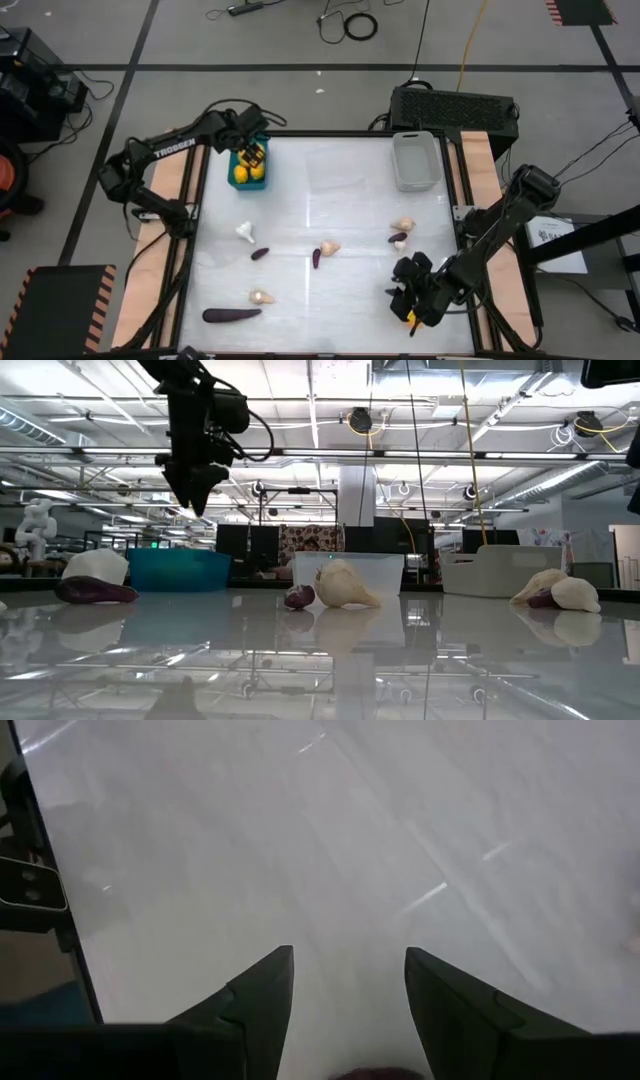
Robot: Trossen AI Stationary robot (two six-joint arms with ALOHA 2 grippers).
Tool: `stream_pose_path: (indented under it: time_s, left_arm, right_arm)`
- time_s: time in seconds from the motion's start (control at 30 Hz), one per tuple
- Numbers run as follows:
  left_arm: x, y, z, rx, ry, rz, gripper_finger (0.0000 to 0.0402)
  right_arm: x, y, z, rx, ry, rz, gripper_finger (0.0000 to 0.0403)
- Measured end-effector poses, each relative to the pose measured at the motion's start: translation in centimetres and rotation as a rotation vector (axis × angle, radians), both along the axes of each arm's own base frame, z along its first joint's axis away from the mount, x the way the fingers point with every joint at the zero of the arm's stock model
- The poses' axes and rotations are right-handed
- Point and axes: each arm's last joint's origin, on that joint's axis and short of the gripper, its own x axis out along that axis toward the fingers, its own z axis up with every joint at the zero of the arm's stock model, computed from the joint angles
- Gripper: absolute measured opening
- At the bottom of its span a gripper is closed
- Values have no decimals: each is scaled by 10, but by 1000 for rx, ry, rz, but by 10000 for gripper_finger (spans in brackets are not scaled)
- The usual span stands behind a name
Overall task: Sort produce into baskets
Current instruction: Put the lemon into the blue bin
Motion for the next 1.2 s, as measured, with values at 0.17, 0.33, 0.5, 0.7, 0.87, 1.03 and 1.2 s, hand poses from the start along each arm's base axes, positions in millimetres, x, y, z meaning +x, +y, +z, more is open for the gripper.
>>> stream_pose_path:
  time_s: [0.17,0.33,0.5,0.7,0.87,1.03,1.2]
  left_arm:
    - [-2,7,-3,-35,-20,-3,289]
    - [15,1,-2,-176,-242,-138,290]
    - [53,-33,5,-340,-516,-376,290]
    - [104,-127,19,-332,-673,-817,290]
    - [138,-227,15,-252,-809,-1267,290]
    - [166,-312,-25,-79,-901,-1575,290]
    - [198,-361,-74,43,-1041,-1660,290]
  right_arm:
    - [0,2,-4,7,16,-7,185]
    - [0,2,-4,7,17,-7,185]
    - [-1,3,-4,25,37,5,185]
    - [-2,4,-5,50,66,22,185]
    - [-3,1,-6,23,83,18,185]
    - [-8,-5,-8,-34,122,-40,185]
    - [-15,-13,-8,-108,154,-108,185]
